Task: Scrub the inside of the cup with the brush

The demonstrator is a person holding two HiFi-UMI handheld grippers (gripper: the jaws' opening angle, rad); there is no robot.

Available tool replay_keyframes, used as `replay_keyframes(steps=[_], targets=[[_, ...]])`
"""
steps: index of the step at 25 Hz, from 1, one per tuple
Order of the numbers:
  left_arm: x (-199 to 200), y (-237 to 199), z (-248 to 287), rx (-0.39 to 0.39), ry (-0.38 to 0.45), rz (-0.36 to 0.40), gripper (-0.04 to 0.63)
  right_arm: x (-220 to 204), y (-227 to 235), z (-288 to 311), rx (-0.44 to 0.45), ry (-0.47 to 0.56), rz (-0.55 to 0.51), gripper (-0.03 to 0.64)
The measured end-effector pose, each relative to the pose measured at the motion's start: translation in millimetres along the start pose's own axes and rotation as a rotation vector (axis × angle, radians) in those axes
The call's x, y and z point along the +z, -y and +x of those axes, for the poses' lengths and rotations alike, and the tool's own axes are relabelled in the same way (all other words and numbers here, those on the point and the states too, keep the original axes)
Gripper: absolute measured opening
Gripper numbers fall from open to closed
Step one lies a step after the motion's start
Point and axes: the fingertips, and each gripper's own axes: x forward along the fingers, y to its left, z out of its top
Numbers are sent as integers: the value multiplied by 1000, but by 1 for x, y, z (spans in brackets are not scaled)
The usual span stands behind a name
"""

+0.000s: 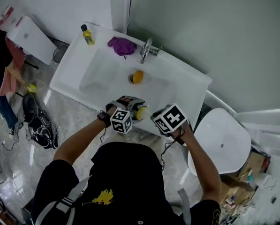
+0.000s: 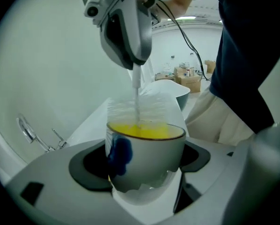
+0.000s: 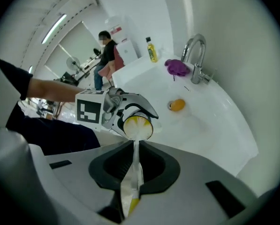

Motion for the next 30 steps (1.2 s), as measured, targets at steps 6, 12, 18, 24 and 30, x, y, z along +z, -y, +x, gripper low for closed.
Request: replay_keyframes(steps=[6,12,18,24,30], targets=[[7,-9,-9,12,81,-127,420,-14,21,3,104,6,59,63],[-3,-27,-15,25,64,-182,420,-23,-3,10,33,-68,-51,64],[12,3,-1,-67,18,-23,420,4,11,-9,-53,-65,-187,61],[11,-9,-8,-33,64,-109,420,-18,26,1,88,-34,-69,60],[1,-29,-19,13,92,-226,420,-29,-3,-7,68,23,-61,55]])
